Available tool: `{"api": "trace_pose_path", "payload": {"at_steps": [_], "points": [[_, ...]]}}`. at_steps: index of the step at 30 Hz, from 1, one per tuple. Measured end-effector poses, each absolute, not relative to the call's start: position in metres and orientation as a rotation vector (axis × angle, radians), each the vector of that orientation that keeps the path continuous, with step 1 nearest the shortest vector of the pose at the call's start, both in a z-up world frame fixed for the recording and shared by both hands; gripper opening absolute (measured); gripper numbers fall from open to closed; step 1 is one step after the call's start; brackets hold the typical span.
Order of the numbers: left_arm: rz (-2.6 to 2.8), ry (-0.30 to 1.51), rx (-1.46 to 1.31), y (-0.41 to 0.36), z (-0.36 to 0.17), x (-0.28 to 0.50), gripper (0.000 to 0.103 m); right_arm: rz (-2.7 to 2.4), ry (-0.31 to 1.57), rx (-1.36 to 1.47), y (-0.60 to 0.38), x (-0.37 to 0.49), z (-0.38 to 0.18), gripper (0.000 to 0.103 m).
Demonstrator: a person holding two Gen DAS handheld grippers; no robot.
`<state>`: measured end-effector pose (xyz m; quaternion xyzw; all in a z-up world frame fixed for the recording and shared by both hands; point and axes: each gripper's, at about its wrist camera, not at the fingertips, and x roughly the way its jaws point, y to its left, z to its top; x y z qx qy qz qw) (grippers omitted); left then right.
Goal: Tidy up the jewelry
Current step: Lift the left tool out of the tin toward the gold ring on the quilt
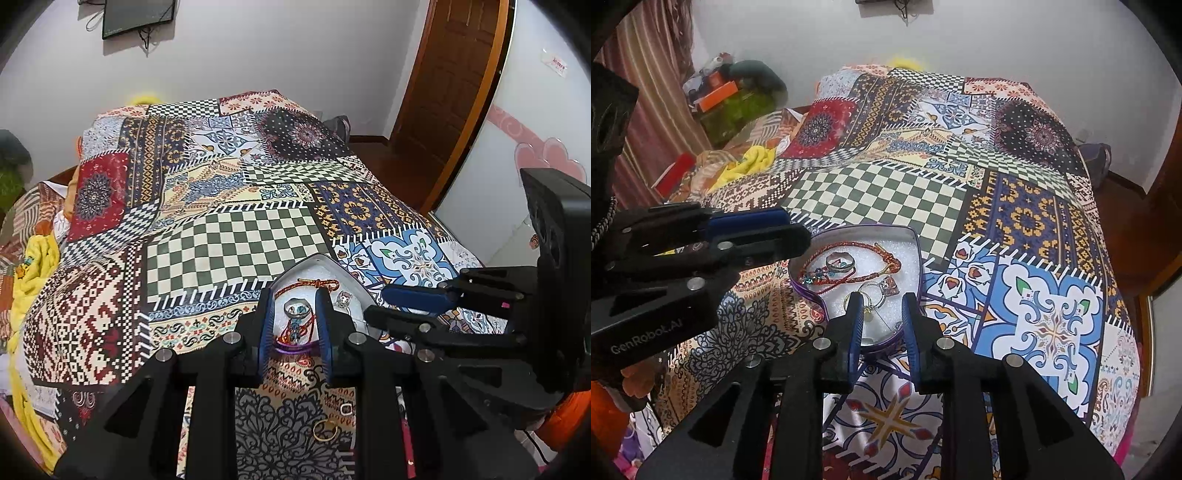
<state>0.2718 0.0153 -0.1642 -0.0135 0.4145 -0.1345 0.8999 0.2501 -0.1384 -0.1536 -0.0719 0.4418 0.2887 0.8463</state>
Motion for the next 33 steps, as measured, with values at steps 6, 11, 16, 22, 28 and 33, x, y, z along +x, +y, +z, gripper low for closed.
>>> {"api": "trace_pose_path", "payload": {"at_steps": [6,11,16,22,28,33], "points": [[-0.253,0.849,-0.027,0.022,-0.156,0.258,0.026,0.593,0.899,-0.159,-0.139,0.240,-0.139,0.019],[-0.230,0.839,-0.019,0.028,-0.149,0.238,0.030,0.590,0.879,-0.166,-0.140,0.230,-0.127,0.019],[-0.212,0.835,-0.026,0.036,-0.145,0.221,0.035,0.590,0.871,-0.165,-0.140,0.219,-0.121,0.019],[-0.185,0.859,-0.048,0.049,-0.152,0.200,0.035,0.595,0.882,-0.168,-0.137,0.207,-0.122,0.020],[-0.165,0.914,-0.059,0.056,-0.174,0.185,0.035,0.612,0.912,-0.186,-0.130,0.193,-0.133,0.034],[-0.196,0.961,-0.068,0.051,-0.191,0.180,0.035,0.605,0.923,-0.201,-0.126,0.187,-0.142,0.036]]}}
